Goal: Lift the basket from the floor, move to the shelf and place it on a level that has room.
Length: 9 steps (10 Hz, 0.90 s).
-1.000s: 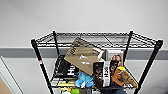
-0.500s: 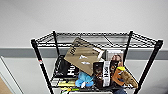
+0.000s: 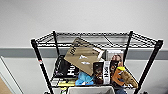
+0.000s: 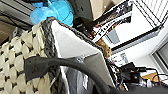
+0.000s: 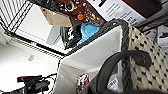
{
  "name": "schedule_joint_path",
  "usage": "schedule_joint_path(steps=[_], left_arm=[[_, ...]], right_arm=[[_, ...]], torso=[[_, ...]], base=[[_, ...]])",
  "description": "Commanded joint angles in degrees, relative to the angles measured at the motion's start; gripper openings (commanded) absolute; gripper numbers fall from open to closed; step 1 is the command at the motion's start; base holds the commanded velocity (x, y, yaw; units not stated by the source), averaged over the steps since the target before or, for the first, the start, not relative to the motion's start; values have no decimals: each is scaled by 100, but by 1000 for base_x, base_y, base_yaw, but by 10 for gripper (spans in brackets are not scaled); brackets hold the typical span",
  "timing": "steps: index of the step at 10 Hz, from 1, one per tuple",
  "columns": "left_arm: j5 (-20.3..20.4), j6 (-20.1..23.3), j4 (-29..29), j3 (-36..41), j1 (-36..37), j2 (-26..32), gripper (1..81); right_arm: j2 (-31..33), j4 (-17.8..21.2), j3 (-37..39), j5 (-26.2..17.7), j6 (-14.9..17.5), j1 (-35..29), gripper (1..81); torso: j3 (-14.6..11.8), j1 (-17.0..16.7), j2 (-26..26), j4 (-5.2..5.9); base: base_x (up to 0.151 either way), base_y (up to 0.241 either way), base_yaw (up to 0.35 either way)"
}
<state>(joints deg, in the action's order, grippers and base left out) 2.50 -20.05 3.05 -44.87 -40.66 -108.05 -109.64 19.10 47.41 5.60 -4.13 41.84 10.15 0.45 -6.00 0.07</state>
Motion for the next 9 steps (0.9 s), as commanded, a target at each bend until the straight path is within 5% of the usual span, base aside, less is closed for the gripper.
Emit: schedule_joint_path(steps=[1, 9], left_arm=[[102, -103, -94, 689, 948, 352, 10], [-162, -806, -94, 1498, 2056, 950, 10]], right_arm=[[369, 269, -698, 29, -9, -1022, 10], [897, 857, -1384, -224, -9, -1946, 10]], torso=[[0, 0, 0, 0], [0, 0, 0, 0]], base=[[0, 0, 0], [0, 0, 0]])
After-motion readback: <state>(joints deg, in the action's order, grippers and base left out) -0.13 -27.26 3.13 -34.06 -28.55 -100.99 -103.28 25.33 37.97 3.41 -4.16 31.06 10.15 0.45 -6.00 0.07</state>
